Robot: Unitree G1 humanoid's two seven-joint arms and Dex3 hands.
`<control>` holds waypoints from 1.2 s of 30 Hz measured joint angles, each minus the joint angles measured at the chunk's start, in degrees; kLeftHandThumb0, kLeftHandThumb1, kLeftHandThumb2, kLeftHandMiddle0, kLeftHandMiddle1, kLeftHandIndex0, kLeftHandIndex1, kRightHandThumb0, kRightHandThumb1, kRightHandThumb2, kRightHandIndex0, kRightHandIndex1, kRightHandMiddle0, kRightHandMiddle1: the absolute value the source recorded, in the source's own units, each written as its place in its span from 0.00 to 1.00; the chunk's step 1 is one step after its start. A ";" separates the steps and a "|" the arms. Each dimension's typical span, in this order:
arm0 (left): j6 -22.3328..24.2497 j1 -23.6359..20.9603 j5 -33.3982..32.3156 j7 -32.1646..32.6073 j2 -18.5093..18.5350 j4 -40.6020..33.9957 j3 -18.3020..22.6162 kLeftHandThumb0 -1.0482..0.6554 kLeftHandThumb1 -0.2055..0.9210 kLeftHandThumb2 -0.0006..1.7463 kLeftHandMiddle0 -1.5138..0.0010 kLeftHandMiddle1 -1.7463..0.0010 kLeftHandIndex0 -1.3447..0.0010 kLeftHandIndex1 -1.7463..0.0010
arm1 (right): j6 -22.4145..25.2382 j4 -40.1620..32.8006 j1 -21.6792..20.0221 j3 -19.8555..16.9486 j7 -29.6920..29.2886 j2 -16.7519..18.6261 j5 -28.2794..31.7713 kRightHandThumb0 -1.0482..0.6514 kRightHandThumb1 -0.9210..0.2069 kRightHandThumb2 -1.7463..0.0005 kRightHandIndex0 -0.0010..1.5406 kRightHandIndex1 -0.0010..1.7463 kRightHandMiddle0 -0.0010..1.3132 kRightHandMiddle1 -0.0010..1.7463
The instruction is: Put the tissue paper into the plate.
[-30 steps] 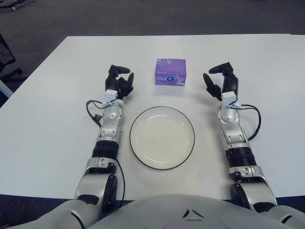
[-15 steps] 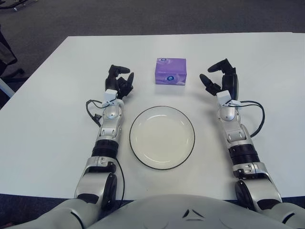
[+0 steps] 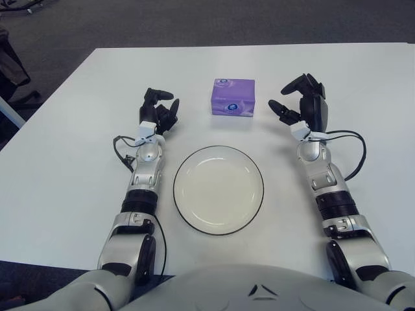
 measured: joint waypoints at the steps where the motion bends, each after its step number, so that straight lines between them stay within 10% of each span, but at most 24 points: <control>1: -0.04 -0.05 -0.01 0.00 0.00 0.01 0.03 0.40 0.99 0.19 0.49 0.00 0.68 0.13 | -0.42 0.59 -0.96 0.48 -0.13 -0.61 -0.90 0.41 0.00 0.76 0.52 0.20 0.22 0.94; 11: -0.44 -0.20 -0.03 -0.16 0.07 0.40 0.07 0.40 0.99 0.19 0.50 0.00 0.68 0.13 | -3.86 5.81 -9.14 3.69 1.06 -4.95 -3.45 0.41 0.00 0.73 0.48 0.16 0.18 0.97; 15: -0.53 -0.25 -0.02 -0.16 0.08 0.64 0.07 0.40 0.99 0.18 0.50 0.00 0.68 0.13 | -4.43 6.93 -11.32 5.11 3.24 -5.86 -3.66 0.35 0.00 0.73 0.49 0.07 0.33 0.36; 20: -0.53 -0.41 -0.02 -0.16 0.06 0.92 0.05 0.40 0.99 0.18 0.50 0.00 0.68 0.13 | -4.63 8.06 -13.72 6.94 5.08 -6.31 -4.44 0.32 0.00 0.72 0.47 0.01 0.38 0.15; 36: -0.53 -0.65 0.05 -0.11 0.02 1.00 -0.14 0.40 1.00 0.18 0.50 0.00 0.68 0.13 | -3.95 15.53 -20.26 11.63 6.34 -5.76 -6.85 0.27 0.00 0.58 0.43 0.00 0.40 0.07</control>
